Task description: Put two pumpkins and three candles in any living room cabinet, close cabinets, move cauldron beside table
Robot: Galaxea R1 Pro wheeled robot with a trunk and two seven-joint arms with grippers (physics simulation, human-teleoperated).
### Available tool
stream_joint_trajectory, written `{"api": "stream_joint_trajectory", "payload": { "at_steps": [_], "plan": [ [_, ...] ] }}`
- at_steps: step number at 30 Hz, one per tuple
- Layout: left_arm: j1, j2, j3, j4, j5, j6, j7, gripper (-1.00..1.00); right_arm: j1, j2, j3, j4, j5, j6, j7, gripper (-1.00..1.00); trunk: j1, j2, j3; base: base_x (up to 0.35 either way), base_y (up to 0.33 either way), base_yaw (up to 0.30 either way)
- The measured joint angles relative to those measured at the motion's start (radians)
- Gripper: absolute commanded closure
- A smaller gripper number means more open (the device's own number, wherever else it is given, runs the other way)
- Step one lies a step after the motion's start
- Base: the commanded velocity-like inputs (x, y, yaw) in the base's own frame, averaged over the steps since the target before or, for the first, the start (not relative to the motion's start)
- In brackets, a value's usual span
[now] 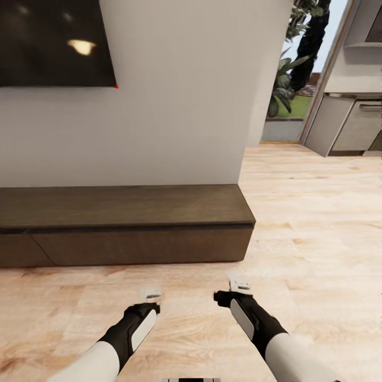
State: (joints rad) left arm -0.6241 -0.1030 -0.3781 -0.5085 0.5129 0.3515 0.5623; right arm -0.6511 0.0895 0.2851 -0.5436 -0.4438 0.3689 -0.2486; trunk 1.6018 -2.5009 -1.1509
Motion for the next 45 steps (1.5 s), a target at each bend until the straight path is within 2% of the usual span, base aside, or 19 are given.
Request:
{"api": "stream_joint_trajectory", "payload": {
  "at_steps": [3, 5, 9, 12, 18, 26, 30, 34, 37, 40, 45],
  "plan": [
    [0.000, -0.001, 0.037, -0.001, 0.002, 0.089, 0.001, -1.00, 0.007, -0.004, -0.024, -0.001, 0.000, 0.033, 0.000, -1.00, 0.000, 0.000, 0.000, -0.125, 0.000, 0.000],
    [0.002, -0.003, 0.080, -0.002, 0.005, 0.158, 0.002, -1.00, 0.016, -0.006, -0.054, -0.001, 0.000, 0.091, 0.001, -1.00, 0.000, 0.000, 0.000, -0.035, 0.000, 0.000],
    [0.008, -0.003, 0.143, 0.003, 0.013, 0.188, 0.000, -1.00, 0.031, -0.005, -0.068, -0.001, 0.003, 0.116, -0.001, -1.00, -0.001, 0.001, 0.011, -0.010, 0.000, 0.000],
    [0.011, -0.001, 0.168, 0.010, 0.037, 0.188, 0.000, -1.00, 0.066, -0.005, -0.070, -0.001, 0.010, 0.118, -0.004, -1.00, -0.009, 0.015, 0.022, -0.002, 0.000, 0.000],
    [0.068, 0.007, 0.178, 0.014, 0.048, 0.174, -0.001, -1.00, 0.131, -0.007, -0.072, 0.001, 0.013, 0.118, -0.007, -1.00, -0.032, 0.057, 0.040, 0.000, 0.000, 0.000],
    [0.085, 0.019, 0.177, 0.066, 0.048, 0.110, -0.002, -1.00, 0.146, -0.007, -0.075, 0.008, 0.002, 0.117, -0.006, -1.00, -0.063, 0.113, 0.066, 0.000, 0.000, 0.000],
    [0.085, 0.015, 0.176, 0.077, 0.049, 0.090, -0.001, -1.00, 0.153, -0.007, -0.074, 0.013, 0.001, 0.062, -0.006, -1.00, -0.078, 0.141, 0.078, 0.000, 0.000, 0.000],
    [0.086, 0.019, 0.178, 0.126, 0.050, 0.012, -0.001, -1.00, 0.175, -0.009, -0.083, 0.031, 0.001, -0.019, -0.005, -1.00, -0.094, 0.169, 0.091, 0.000, 0.000, 0.000],
    [0.086, 0.017, 0.177, 0.143, 0.050, -0.014, -0.001, -1.00, 0.187, -0.009, -0.102, 0.052, 0.001, -0.052, -0.006, -1.00, -0.105, 0.190, 0.100, 0.000, 0.000, 0.000],
    [0.086, 0.015, 0.176, 0.150, 0.049, -0.023, 0.000, -1.00, 0.191, -0.007, -0.132, 0.064, 0.001, -0.067, -0.006, -1.00, -0.117, 0.211, 0.109, 0.000, 0.000, 0.000],
    [0.086, 0.018, 0.177, 0.153, 0.050, -0.026, -0.001, -1.00, 0.192, -0.008, -0.143, 0.067, 0.007, -0.072, -0.004, -1.00, -0.136, 0.246, 0.125, 0.000, 0.000, 0.000]
  ]
}}
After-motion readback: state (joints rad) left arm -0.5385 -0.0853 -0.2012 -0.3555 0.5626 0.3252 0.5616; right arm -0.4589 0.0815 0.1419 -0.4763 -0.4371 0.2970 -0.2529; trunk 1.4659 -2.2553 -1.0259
